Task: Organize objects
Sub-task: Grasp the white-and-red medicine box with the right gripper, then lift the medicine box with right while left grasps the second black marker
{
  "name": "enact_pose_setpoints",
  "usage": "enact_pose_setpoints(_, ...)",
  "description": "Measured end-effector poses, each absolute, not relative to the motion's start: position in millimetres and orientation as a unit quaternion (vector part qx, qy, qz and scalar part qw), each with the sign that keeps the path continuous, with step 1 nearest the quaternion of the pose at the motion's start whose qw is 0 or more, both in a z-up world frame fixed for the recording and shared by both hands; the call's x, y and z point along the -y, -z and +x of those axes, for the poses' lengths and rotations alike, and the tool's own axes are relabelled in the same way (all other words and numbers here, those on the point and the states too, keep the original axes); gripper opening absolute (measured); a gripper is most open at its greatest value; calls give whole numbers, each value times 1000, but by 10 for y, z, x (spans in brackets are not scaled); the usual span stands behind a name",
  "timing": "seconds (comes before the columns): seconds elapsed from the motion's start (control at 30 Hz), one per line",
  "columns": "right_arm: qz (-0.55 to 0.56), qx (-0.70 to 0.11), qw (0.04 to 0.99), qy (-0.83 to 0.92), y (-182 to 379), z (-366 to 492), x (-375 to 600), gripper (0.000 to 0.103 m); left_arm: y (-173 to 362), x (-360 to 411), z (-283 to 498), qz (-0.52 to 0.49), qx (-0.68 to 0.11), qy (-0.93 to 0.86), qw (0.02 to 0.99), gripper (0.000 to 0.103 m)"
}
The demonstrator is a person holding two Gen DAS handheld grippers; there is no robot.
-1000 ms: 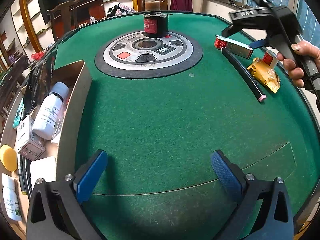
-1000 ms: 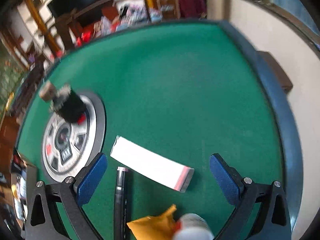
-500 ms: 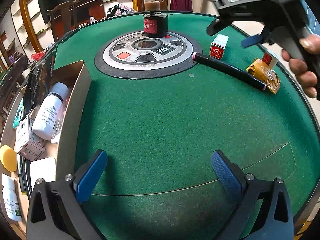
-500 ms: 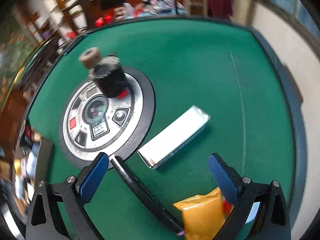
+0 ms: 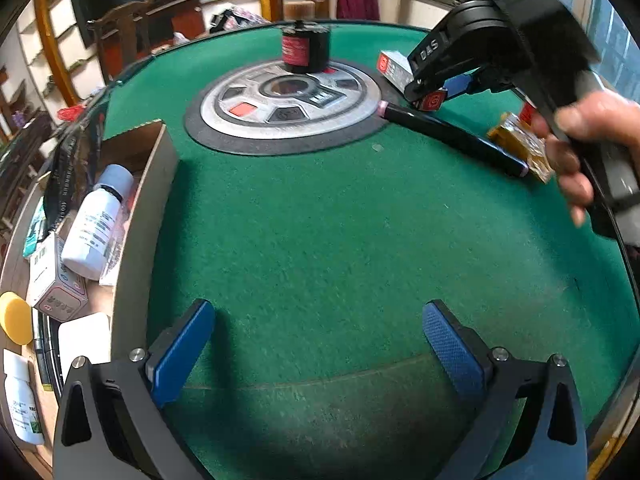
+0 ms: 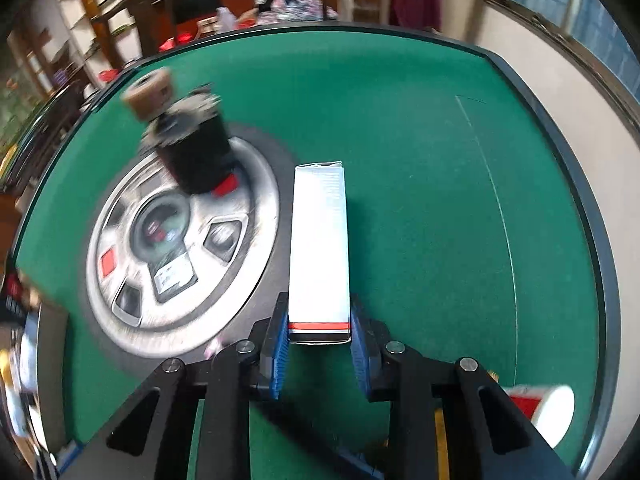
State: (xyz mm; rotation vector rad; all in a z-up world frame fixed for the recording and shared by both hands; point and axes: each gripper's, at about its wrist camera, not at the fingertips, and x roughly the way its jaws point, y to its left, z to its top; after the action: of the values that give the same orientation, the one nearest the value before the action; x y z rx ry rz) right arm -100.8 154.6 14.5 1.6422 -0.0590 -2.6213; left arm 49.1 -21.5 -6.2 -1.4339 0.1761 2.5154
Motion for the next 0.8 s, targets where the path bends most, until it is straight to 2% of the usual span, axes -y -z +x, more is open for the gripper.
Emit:
enact_pose_setpoints(0.13,466,49,34,883,-424,-546,-1687,29,-130,274,499,-483,-13,-858,173,103)
enact_pose_setpoints(0.3,374,135,40,917,-829,-50,-2223,30,-440,22,309,-439,-41,-875,201,103)
enact_pose_setpoints(0.4,330,173,24,928,-889,78,-2521,30,-577,-372,164,-393,-103,-873,269,103)
enact_pose_setpoints(0.47,323,204,28,924,-888,80,-2692,30,-573,-714,46,-383,-180,-849,316,103)
enact_pose_setpoints(0.53,325,223,30,919,-845,81,-2825,30,-525,-997,-57,-380,-260,-821,338,101)
enact_pose_setpoints(0.63,326,237,32,914,-783,81,-2931,30,-449,-1231,-183,-377,-340,-789,347,97)
enact_pose_setpoints(0.8,331,256,42,907,-694,15,-2958,31,-269,-1434,-489,-406,-361,-756,365,97)
